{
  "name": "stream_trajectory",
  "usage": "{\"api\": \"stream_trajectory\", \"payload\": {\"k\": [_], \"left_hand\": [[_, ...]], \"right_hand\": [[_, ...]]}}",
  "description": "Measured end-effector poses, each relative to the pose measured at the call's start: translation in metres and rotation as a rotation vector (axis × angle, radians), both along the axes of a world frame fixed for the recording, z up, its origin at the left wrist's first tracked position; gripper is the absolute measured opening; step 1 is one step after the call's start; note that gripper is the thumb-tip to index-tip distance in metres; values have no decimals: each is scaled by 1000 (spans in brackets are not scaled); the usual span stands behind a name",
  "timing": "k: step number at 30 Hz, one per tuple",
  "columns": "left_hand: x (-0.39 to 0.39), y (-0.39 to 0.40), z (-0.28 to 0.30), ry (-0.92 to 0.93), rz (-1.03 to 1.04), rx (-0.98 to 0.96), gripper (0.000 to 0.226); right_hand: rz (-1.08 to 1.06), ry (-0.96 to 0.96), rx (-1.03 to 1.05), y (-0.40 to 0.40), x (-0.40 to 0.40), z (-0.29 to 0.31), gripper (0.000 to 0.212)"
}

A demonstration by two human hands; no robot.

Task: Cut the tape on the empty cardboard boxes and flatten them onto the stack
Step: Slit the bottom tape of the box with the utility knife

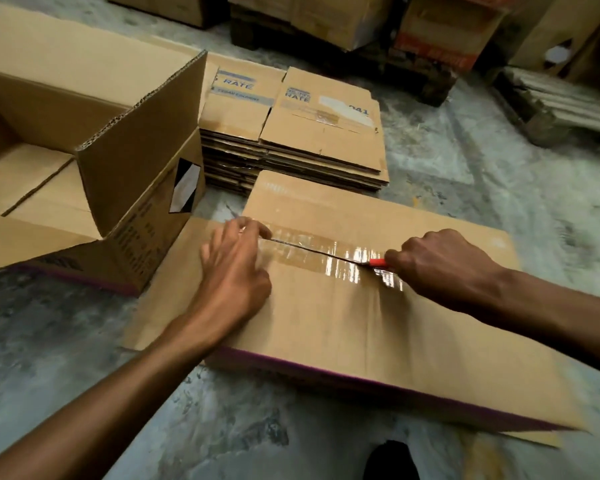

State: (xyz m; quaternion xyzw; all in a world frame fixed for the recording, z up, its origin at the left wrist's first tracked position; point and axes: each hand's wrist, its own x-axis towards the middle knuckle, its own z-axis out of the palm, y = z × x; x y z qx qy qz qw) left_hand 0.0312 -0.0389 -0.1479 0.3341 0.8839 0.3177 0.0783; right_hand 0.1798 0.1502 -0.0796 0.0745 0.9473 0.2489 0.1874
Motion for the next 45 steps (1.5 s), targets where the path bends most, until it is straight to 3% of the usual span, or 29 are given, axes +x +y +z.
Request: {"api": "stream_trajectory", "payload": {"k": [4,12,18,22,24,28,38,42,45], "left_hand": [[23,43,-13,14,-249,-32,52],[26,49,-31,124,-256,-142,55],[24,53,-24,96,-253,-169,54],[59,87,-15,94,-396,-62,62],[76,99,-20,99,-457,-118,66],[79,95,-38,244,-429,-232,75],[81,101,-32,208,-388,-322,78],[98,126,-15,206,-356,-302,58],[126,165,-9,214,-503,-209,52]], "right_hand": [[-27,38,4,-1,4,0,24],[-206,-59,106,34,77,6,28],[-186,-11,118,46,95,8,25],[-157,-15,93,52,91,5,23],[-149,22,67,61,97,7,23],[-89,118,-18,71,114,4,25],[-69,160,-103,113,166,9,31],[-79,180,-103,119,167,6,30],[-76,189,-103,121,168,4,29]]}}
